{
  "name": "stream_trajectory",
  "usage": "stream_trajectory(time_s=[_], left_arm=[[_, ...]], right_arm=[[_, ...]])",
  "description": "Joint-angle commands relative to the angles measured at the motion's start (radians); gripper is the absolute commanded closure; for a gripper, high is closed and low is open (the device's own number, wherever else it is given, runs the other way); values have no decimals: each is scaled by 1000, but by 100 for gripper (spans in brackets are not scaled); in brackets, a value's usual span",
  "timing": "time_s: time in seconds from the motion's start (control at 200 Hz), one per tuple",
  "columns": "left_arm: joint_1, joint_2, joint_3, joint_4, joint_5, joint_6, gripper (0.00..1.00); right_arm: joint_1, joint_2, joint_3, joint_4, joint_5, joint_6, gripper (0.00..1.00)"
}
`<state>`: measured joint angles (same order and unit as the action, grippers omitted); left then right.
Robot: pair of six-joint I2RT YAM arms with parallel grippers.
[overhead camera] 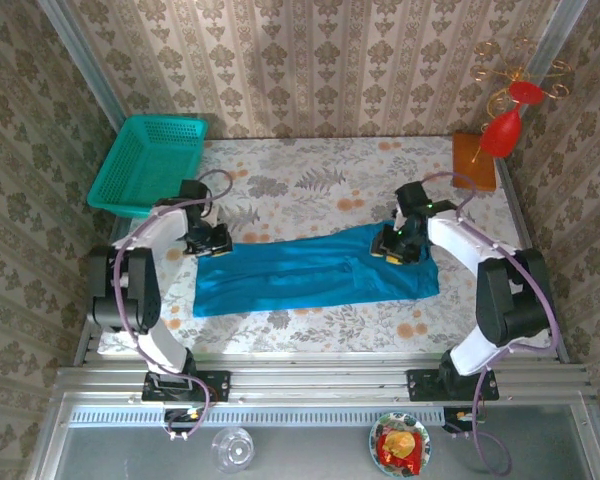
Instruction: Fold the inside-out t-shirt
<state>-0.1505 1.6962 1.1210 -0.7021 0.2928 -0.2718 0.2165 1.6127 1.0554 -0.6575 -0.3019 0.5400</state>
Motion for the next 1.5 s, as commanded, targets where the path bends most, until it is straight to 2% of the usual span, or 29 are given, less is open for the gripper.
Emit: stream_trajectory(time_s=[0.0,0.225,0.395,0.56,0.785,0.955,1.105,1.18,1.3,1.495], left_arm=[[3,64,-1,-5,27,32,84],[73,91,-61,29,-2,19,84],[99,97,-73,52,0,11,84],[100,73,-83,73,12,0,83],[100,81,-24,67,26,-9,81],[76,26,-9,35,9,-8,81],[71,-72,-79,29,-22,-51,80],[72,-128,-130,38,-29,-79,79],[63,-192,-206,59,-28,-124,77],[73,-143,-253,99,-50,-130,76]], right_arm=[[7,44,-48,85,-63,67,57],[-70,114,-116,116,-19,60,55],[-129,120,-125,180,-83,66,54],[-137,116,-93,131,-51,50,55],[-144,13,-64,30,-2,-15,55],[-181,34,-26,-27,5,-79,54],[-244,44,-98,11,-29,-51,54],[-265,1,-172,63,-65,-6,53],[-267,-57,-242,69,-42,48,52],[-266,-116,-300,41,-23,89,52]])
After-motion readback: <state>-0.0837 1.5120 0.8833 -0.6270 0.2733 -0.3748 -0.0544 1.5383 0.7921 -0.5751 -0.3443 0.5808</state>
